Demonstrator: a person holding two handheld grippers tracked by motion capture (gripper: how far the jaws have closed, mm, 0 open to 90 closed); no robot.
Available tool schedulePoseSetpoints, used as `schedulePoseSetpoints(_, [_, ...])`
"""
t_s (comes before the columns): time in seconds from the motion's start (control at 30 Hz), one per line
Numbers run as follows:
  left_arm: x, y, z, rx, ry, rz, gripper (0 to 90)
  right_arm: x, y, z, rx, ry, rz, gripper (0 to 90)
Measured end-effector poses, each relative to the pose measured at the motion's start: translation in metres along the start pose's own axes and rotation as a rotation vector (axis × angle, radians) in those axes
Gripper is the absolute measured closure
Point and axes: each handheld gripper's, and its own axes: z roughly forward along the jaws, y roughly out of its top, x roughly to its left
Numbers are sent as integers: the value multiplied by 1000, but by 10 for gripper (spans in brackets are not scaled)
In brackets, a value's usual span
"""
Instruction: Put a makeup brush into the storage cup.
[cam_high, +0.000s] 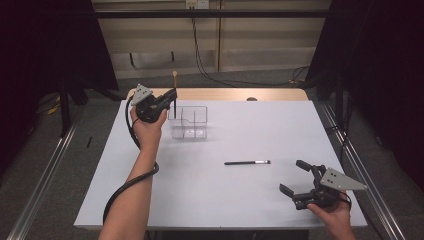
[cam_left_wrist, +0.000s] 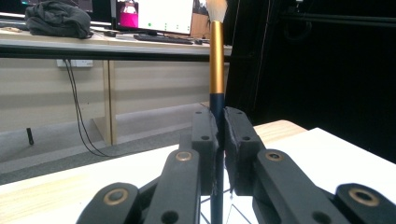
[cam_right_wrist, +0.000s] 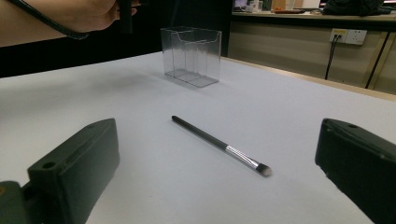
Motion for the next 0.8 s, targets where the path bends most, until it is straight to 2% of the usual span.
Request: schedulePoseSetpoints(0.8, [-1,-13,-1,19,2,2,835,0,0,0,0,-1,-4,0])
